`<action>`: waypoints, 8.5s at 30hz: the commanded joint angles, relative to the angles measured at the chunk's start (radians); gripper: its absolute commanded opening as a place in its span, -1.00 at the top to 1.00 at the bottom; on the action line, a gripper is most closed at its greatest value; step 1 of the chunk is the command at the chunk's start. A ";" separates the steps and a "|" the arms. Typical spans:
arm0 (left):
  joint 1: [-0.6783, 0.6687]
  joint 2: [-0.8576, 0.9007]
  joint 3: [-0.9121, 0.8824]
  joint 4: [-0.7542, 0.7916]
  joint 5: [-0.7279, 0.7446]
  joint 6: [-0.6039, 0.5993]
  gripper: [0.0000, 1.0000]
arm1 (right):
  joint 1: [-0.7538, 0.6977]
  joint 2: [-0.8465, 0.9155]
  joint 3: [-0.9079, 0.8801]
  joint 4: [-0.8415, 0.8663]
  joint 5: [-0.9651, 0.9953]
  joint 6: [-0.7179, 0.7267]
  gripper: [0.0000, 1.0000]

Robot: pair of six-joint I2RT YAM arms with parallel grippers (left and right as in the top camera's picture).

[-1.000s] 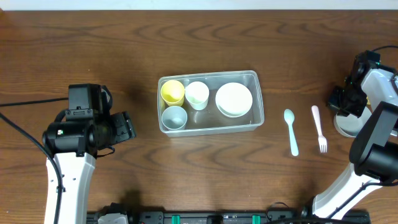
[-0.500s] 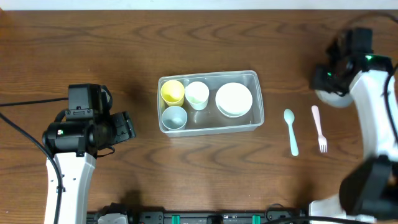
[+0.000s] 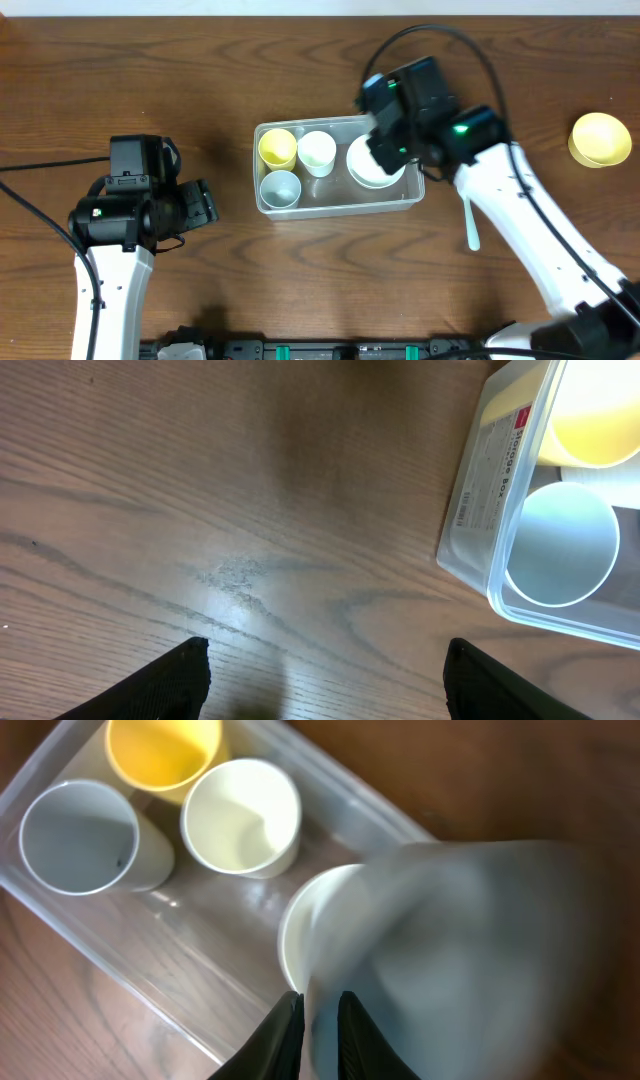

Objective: Pack container
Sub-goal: 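Carry the pale blue bowl into the container onto the white bowls, then move the right gripper to the yellow bowl and grasp its rim, then carry the yellow bowl and set it on the stacked bowls, then release the yellow bowl and move the right gripper to the white fork, then lower the right gripper and pinch the white fork's head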

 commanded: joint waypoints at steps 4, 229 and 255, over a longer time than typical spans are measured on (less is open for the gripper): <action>0.003 -0.009 0.008 -0.006 -0.011 -0.002 -0.50 | 0.022 0.106 -0.003 0.013 0.003 0.002 0.75; 0.003 -0.007 0.008 -0.010 -0.011 -0.002 -0.51 | -0.859 -0.119 -0.575 0.053 0.150 0.093 -0.99; 0.003 -0.007 0.008 -0.014 -0.011 -0.002 -0.51 | -0.892 0.084 -0.575 0.151 0.176 0.005 -0.98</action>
